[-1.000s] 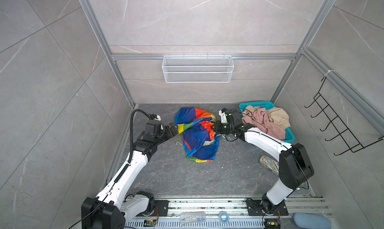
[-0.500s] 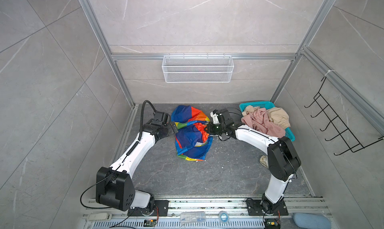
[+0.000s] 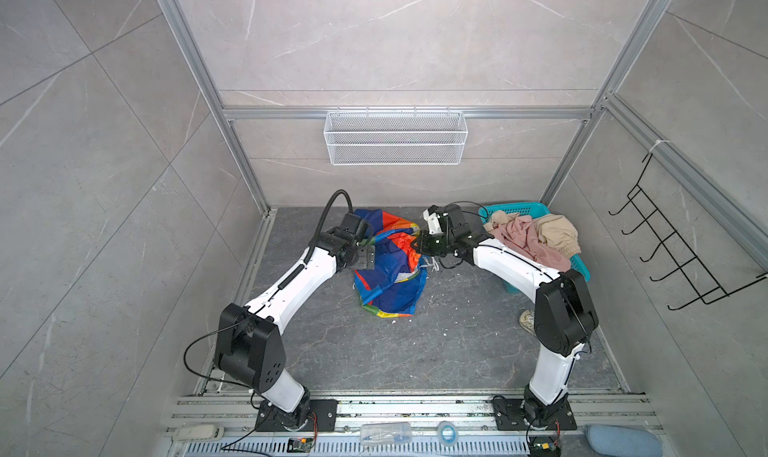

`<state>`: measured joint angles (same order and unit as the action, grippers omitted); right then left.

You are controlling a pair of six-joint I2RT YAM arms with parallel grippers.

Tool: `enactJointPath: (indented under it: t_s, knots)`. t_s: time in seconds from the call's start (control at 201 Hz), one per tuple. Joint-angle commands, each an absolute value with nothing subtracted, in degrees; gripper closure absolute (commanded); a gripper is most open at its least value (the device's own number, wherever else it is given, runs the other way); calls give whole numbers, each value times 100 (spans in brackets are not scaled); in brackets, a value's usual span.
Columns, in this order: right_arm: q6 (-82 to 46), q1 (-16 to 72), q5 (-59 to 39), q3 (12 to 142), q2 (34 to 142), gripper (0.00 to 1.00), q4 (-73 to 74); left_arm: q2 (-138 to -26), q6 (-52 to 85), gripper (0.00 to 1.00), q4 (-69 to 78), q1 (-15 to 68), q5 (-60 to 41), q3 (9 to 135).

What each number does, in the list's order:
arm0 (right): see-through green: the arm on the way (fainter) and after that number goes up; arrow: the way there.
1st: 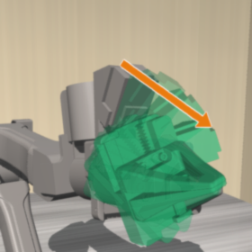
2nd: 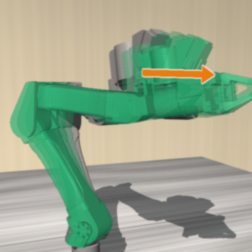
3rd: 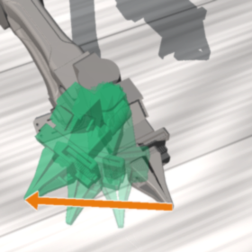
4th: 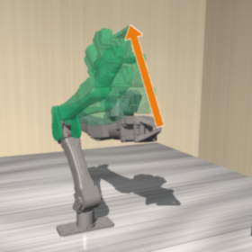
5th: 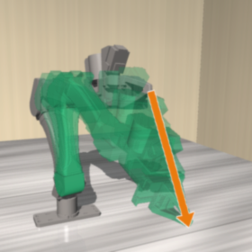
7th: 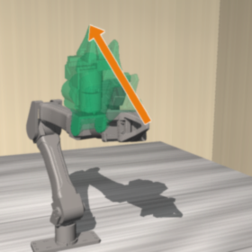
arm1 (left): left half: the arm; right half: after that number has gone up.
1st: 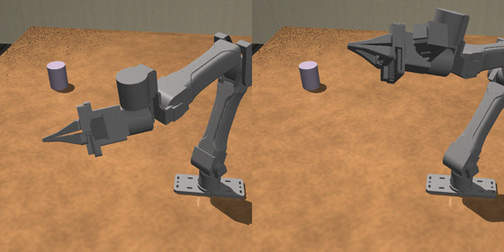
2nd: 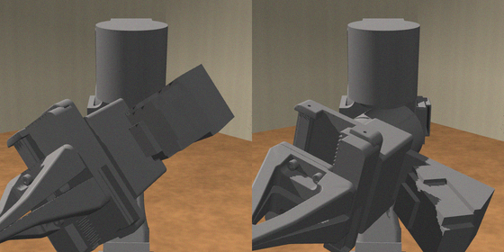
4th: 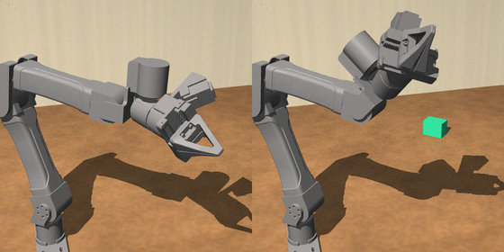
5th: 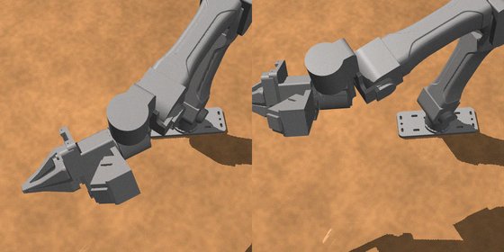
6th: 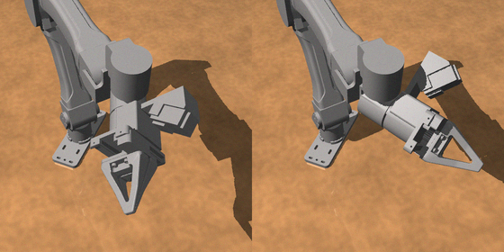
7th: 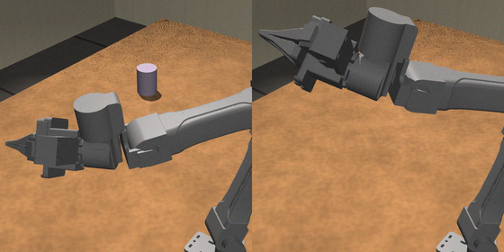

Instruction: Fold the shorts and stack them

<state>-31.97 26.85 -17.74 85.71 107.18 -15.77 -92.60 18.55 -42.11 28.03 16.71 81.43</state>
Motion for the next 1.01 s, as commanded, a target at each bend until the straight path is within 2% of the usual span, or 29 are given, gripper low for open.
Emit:
enactJointPath:
  t_s: [0.0, 0.254, 0.423, 0.583, 0.802, 1.001]
  knots:
    - [-2947, 2637, -1708, 8925, 10432, 97, -1880, -9510, 1636, 0, -4501, 2786, 1988, 8698]
    - [-2740, 2431, -1633, 9112, 10162, 96, -2137, -9328, 1429, 0, -4426, 2818, 2416, 8800]
    - [-2772, 2433, -1767, 9485, 10254, 96, -2238, -9150, 1092, 0, -3661, 2816, 2623, 8238]
    - [-2916, 2463, -1839, 9666, 10353, 96, -2204, -9173, 1640, 0, -3509, 2811, 3144, 7906]
    - [-2330, 3201, -1048, 10833, 10850, 95, -3009, -8732, 1469, 0, -2494, 2777, 1908, 7406]
    - [-1617, 3991, -521, 12056, 11632, 94, -3866, -8491, 1732, 0, -2207, 2733, 1615, 7102]
